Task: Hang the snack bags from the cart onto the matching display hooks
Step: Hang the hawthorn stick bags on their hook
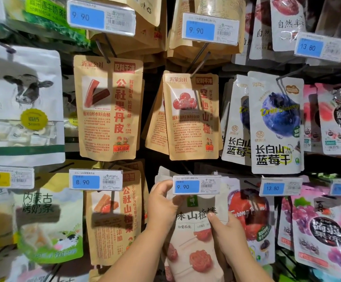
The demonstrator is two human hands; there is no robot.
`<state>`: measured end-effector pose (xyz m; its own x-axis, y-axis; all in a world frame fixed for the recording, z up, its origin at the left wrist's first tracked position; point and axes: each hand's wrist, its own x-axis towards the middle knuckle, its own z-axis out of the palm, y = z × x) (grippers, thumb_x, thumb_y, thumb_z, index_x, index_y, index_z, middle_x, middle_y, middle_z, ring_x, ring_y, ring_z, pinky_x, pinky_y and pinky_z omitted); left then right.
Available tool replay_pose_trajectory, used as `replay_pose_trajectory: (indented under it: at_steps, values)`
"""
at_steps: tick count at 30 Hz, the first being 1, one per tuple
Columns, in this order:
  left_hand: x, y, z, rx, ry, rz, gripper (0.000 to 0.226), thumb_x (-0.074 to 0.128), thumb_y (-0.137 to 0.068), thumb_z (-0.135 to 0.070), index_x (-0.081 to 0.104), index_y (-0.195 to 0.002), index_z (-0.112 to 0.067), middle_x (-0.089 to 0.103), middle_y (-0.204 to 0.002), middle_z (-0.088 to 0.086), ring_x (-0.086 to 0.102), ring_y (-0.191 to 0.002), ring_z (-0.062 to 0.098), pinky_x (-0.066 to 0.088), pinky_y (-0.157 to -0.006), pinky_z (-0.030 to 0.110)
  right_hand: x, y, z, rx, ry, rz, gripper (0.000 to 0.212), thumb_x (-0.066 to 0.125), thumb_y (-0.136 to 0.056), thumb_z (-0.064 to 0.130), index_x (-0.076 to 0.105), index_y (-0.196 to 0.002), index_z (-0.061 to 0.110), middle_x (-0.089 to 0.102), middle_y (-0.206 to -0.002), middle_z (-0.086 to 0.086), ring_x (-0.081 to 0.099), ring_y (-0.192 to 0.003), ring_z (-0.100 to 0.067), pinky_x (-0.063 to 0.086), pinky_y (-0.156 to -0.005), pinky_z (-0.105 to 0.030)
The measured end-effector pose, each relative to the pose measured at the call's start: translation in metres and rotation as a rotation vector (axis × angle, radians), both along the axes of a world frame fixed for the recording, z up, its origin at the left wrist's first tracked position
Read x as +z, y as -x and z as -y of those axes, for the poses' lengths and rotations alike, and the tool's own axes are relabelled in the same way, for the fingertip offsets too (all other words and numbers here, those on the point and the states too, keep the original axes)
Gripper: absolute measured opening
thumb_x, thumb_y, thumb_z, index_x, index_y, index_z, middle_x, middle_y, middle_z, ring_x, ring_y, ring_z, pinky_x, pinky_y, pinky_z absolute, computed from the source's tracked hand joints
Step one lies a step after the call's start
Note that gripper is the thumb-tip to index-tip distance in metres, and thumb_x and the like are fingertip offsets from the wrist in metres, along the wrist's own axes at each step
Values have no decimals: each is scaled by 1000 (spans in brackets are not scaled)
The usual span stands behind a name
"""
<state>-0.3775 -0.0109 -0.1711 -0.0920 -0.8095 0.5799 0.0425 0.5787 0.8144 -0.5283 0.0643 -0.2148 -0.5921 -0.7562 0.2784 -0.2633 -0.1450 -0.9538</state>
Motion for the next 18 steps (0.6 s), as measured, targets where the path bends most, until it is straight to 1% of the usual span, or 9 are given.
replay_pose_trajectory:
  at_steps: [2, 3, 5, 7, 10, 12, 15, 17, 18]
  values:
    - [-3, 0, 4, 47, 13, 12, 45, 64, -57, -77, 65, -89, -45, 66, -103, -13, 61, -98, -2, 52, -82, 26, -1, -1, -1, 24, 6, 48, 8, 69, -88, 17, 69, -94, 23, 75, -88, 8, 69, -90, -15, 52, -80, -33]
    - [-3, 0, 6, 64, -4, 24, 42, 68, -59, -74, 65, -89, -45, 66, -103, -15, 61, -98, -1, 53, -81, 26, -2, -1, -3, 46, 5, 80, 10, 73, -85, 17, 71, -94, 22, 76, -86, 6, 71, -87, -14, 54, -79, -33]
    - [-2, 2, 10, 107, -63, 41, 22, 80, -71, -45, 65, -87, -44, 65, -101, -17, 61, -96, 0, 55, -80, 30, -5, -2, -6, 81, -10, 101, 19, 80, -77, 11, 72, -93, 18, 77, -83, 3, 73, -82, -15, 56, -75, -33]
    - [-2, 5, 16, 143, -114, 50, 30, 81, -73, -19, 66, -84, -42, 64, -98, -17, 62, -94, 2, 57, -77, 34, -8, -3, -5, 90, -17, 74, 24, 81, -73, 5, 73, -93, 17, 78, -82, 4, 74, -78, -12, 55, -69, -28]
    - [-4, 9, 23, 180, -148, 85, 43, 73, -70, -3, 63, -84, -42, 63, -99, -15, 63, -95, 9, 57, -76, 40, -11, -1, 4, 28, -22, 18, 20, 81, -73, 6, 75, -88, 18, 77, -77, 7, 73, -77, -11, 52, -64, -24]
    - [-6, 11, 27, 206, -150, 94, 48, 70, -68, 1, 60, -87, -43, 64, -99, -14, 63, -95, 10, 57, -75, 39, -10, 1, 10, -9, -43, -13, 16, 82, -73, 10, 75, -84, 19, 76, -73, 7, 71, -76, -11, 50, -62, -24]
    - [-10, 14, 29, 212, -178, 68, 59, 71, -69, -2, 50, -93, -51, 64, -104, -10, 64, -96, 15, 57, -70, 35, -10, 1, 18, -52, -59, -28, 14, 80, -73, 12, 74, -82, 20, 75, -71, 6, 70, -76, -14, 54, -65, -31]
    - [-13, 13, 27, 229, -158, 61, 65, 75, -71, -8, 42, -99, -56, 61, -112, -8, 61, -102, 15, 55, -79, 38, -11, 0, 21, -69, -53, -19, 16, 79, -74, 10, 72, -81, 23, 73, -69, 7, 68, -73, -10, 52, -62, -28]
    - [-15, 13, 26, 241, -143, 64, 68, 78, -71, -13, 39, -106, -56, 59, -117, -8, 58, -107, 15, 53, -86, 39, -12, 0, 23, -72, -49, -17, 17, 78, -75, 9, 70, -81, 23, 72, -68, 9, 66, -69, -7, 49, -57, -23]
